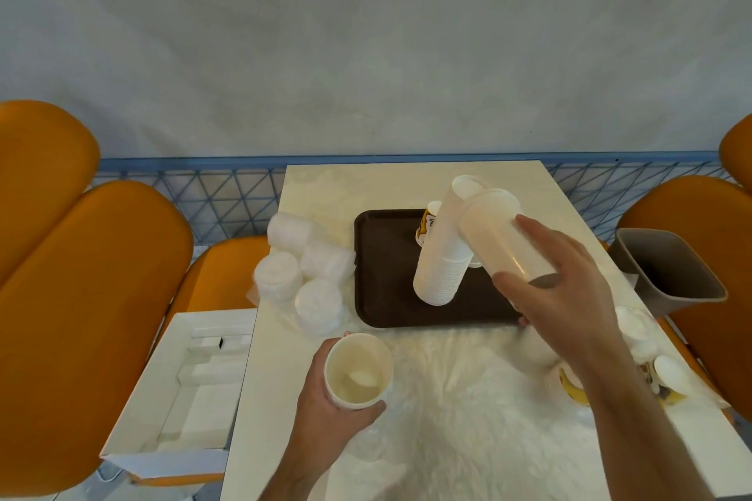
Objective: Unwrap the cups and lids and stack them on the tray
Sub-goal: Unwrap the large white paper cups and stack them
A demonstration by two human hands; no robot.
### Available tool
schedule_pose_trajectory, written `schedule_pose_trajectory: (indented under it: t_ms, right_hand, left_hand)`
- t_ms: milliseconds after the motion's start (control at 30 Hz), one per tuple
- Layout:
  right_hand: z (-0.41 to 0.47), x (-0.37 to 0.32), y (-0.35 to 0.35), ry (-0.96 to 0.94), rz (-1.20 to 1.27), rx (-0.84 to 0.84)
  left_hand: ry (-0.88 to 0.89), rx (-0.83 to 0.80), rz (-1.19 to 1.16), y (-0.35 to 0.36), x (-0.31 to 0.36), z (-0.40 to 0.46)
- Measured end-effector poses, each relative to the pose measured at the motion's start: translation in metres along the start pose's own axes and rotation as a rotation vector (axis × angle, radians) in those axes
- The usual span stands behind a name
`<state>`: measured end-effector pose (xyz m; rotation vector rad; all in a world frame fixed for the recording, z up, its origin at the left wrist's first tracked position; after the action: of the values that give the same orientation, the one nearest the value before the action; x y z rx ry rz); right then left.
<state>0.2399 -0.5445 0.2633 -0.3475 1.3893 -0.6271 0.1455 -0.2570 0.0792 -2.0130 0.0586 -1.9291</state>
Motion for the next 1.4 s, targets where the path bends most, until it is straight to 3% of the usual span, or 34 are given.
schedule_pose_trajectory:
  t_ms: [167,600,767,1033,1133,1267,1400]
  right_hand:
    - [0.020,-0.019,-0.013,-0.045,-0.169,0.079]
    - [0.091,-0.080,0.008,-0.378,-0.319,0.008]
    - [0.096,-0.026,0.067,-0.267,-0.431,-0.190]
    - [0.089,-0.019,0.069,-0.239,-0.503,-0.082]
    - [0.055,-0.041,0.071,-0.310,-0.457,-0.025]
    - [-0.021,-0.048,0.133,-0.410,-0.296,-0.409]
    - [-0.087,-0.024,0.195,-0.391,-0.444,-0.751]
  left_hand:
    - [0.028,-0.004,-0.001,0.000,0.004,0.000]
    - [0.045,-0.002,-0.001,0.000,0.004,0.000]
    - [0.033,0.002,0.002,0.001,-0.001,0.001]
    - [0.010,0.009,0.002,0.000,-0.002,0.002]
    - [0.011,0.008,-0.014,0.000,0.001,0.002]
    - [-0.004,-0.005,-0.061,0.000,-0.002,0.002]
    - [-0.053,-0.026,-0.110,0.003,-0.004,0.003]
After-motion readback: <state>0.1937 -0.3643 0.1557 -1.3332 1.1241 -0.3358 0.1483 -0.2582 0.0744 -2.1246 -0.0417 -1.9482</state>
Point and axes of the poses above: each hand's wrist, its own z-axis towards the middle knuckle, its own y-axis out of the palm, x = y × z, the point moved 10 cm from there along z, towards the middle knuckle
